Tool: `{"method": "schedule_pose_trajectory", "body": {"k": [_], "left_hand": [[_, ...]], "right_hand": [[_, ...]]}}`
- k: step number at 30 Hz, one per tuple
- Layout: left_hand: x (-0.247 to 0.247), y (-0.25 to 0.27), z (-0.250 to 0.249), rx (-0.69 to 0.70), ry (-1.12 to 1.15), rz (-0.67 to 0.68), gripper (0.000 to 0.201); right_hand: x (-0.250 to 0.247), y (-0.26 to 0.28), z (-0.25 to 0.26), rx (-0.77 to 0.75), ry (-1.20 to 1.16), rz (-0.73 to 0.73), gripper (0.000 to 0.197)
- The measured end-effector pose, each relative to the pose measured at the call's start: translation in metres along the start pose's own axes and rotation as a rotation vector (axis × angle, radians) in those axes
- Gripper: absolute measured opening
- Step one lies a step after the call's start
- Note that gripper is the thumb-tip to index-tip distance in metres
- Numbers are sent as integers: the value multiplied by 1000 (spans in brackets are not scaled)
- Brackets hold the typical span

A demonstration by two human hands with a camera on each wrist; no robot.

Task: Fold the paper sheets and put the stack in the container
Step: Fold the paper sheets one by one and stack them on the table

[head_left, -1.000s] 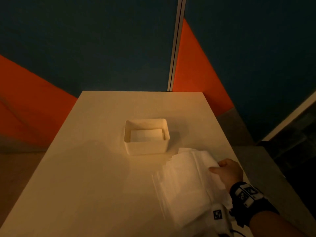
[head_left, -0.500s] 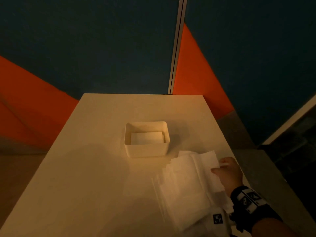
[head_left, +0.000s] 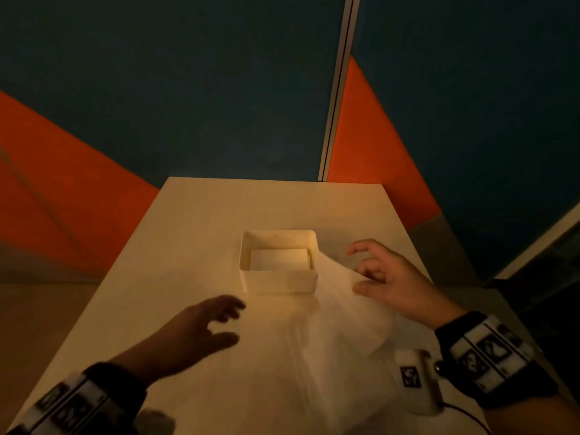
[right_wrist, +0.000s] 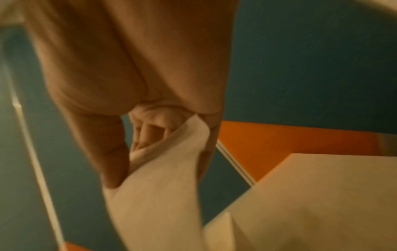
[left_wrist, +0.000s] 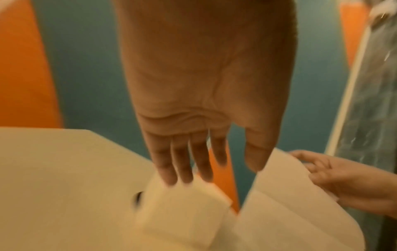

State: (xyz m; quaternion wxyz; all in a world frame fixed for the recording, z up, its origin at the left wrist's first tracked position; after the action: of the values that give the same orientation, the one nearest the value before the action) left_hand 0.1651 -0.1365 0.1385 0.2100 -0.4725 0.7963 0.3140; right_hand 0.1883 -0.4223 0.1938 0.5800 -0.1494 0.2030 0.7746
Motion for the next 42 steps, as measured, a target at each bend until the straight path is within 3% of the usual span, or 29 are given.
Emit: {"method": "schedule_pose_trajectory", "body": {"k": [3,7,10,13,14,16,17,19,21,26,29,31,32,33,35,37,39,42], "left_hand": [[-7,-7,-33,106,105,-21,70],[-9,-15,-73,184,361,50,68],[-10,-17,-89,168,573,119,40],[-18,-21,-91,130,724,-18,29],[-20,-22,-90,118,772,-72,29],[-25,-24,-88,107,849,-130,31],[-28,-25,-88,106,876,-146,32],[-32,-25,-87,112,913,-168,31],[-34,-26,-87,117,925,-187,32],[-33,-29,-83,132,815,-113,32],[-34,-27,-81,141,805,-38,33],[-34,-25,-80,145,789,29,27],[-34,-23,-81,146,769,67,25],[-34,-20,-83,148,758,101,29],[-33,-17,-82,138,757,137,59],[-31,-15,-80,134,747,137,75],[-28,-15,-76,118,733,123,69],[-20,-15,-64,85,676,70,28]], "right_hand": [[14,-1,38,-74,-54,221,44],[19,-6,72,-145,-159,353,43],[12,-18,82,-176,-243,271,43],[-1,-29,72,-152,-352,97,42],[-3,-31,62,-107,-406,63,51],[-2,-32,38,0,-546,64,77],[3,-30,27,46,-606,102,81],[17,-23,13,72,-625,191,65],[27,-18,9,39,-617,204,53],[29,-23,2,-16,-672,0,22],[29,-23,-1,6,-687,-45,35],[26,-22,0,27,-703,-46,16],[25,-22,-4,43,-730,-20,35],[26,-21,-2,70,-755,11,45],[27,-18,3,103,-758,37,48],[32,-20,6,68,-674,58,32],[36,-23,8,10,-573,25,11],[45,-25,4,-26,-551,30,15]]}}
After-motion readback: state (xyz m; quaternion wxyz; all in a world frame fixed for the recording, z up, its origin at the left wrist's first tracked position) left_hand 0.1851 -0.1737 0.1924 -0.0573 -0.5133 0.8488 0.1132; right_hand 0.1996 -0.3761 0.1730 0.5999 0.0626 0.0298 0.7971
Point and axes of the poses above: each hand's wrist, its own y-axis away from the middle knuckle, its own x-axis out of the palm, z = x × y, the point moved 6 cm from there along -y, towards the middle knuckle
